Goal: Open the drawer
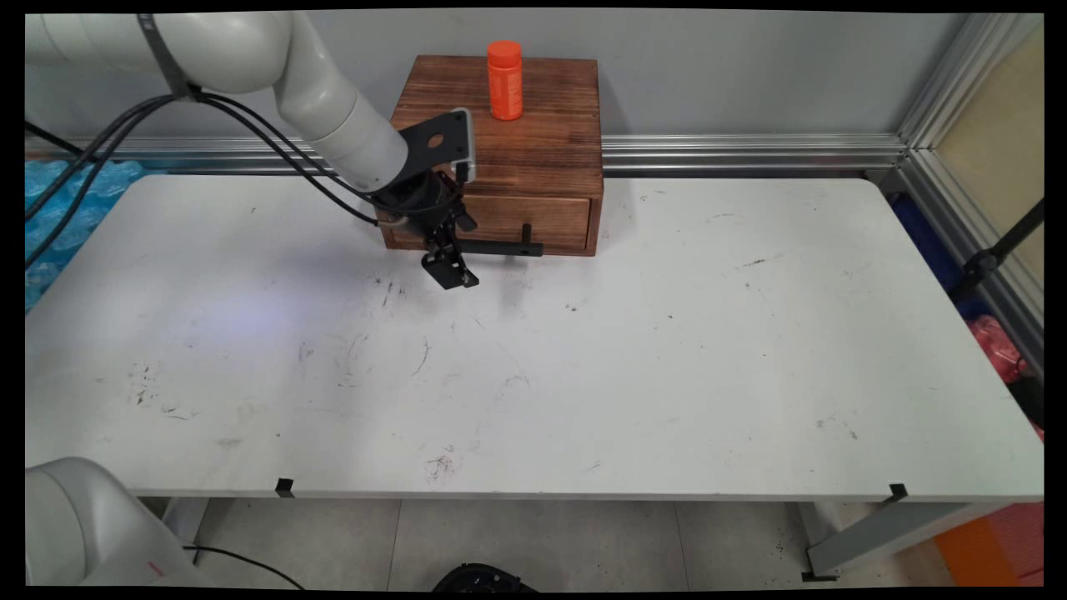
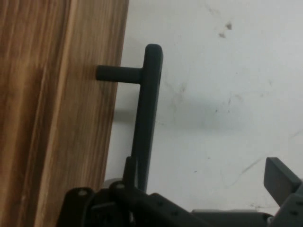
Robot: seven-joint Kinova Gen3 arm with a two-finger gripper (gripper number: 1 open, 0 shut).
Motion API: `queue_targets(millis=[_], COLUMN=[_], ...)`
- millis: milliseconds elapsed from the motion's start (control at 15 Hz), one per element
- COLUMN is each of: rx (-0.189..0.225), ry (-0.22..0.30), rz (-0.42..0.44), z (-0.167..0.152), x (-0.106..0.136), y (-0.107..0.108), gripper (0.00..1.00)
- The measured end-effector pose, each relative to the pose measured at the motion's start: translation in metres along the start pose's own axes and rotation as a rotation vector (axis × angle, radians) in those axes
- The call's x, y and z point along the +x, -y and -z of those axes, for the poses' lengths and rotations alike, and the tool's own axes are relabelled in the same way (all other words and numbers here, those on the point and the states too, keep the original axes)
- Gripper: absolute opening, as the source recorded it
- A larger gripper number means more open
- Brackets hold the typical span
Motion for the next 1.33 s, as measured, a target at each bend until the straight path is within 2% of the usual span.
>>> queue_targets(millis=[667, 1333], rx=[0.019, 0.008], ry=[0.009, 0.032], rz=[-0.064, -0.080], z=[-0.023, -0.040], x=[0.002, -0.013], y=[0.013, 0.012], gripper=[1.00, 1.00])
